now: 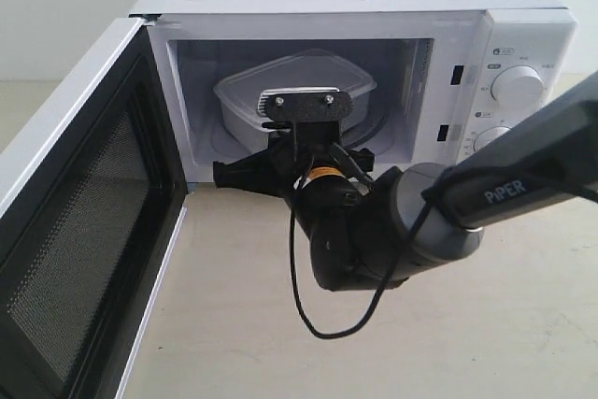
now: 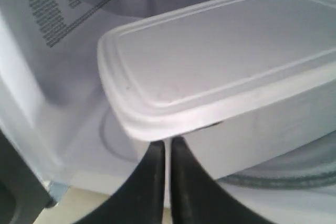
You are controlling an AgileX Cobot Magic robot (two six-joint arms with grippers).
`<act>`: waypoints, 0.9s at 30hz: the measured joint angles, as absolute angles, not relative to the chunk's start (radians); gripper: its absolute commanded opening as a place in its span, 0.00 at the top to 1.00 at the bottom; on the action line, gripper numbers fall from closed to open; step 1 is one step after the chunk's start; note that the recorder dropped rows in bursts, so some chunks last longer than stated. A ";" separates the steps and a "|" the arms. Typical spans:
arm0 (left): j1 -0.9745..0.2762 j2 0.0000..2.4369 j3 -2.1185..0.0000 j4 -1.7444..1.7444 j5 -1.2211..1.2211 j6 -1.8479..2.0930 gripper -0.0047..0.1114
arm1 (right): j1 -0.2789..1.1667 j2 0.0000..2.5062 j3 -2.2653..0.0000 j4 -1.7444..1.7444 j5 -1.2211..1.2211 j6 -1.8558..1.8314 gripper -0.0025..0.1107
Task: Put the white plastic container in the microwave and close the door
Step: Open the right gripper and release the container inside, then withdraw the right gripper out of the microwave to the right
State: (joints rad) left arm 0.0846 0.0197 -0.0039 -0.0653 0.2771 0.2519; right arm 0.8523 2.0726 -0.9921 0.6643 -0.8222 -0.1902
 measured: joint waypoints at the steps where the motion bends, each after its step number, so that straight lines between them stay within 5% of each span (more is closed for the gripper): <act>1: 0.085 0.020 -0.004 -0.065 0.277 0.252 0.92 | 0.842 2.078 -1.010 0.664 -0.806 -0.190 0.98; 27: 0.085 0.020 -0.004 -0.065 0.277 0.252 0.92 | 0.788 2.148 -1.144 0.664 -0.638 -0.181 0.98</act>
State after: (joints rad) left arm 0.0846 0.0197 -0.0039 -0.0653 0.2771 0.2519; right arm 0.7877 2.1476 -1.1442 0.6644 -0.6384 -0.1810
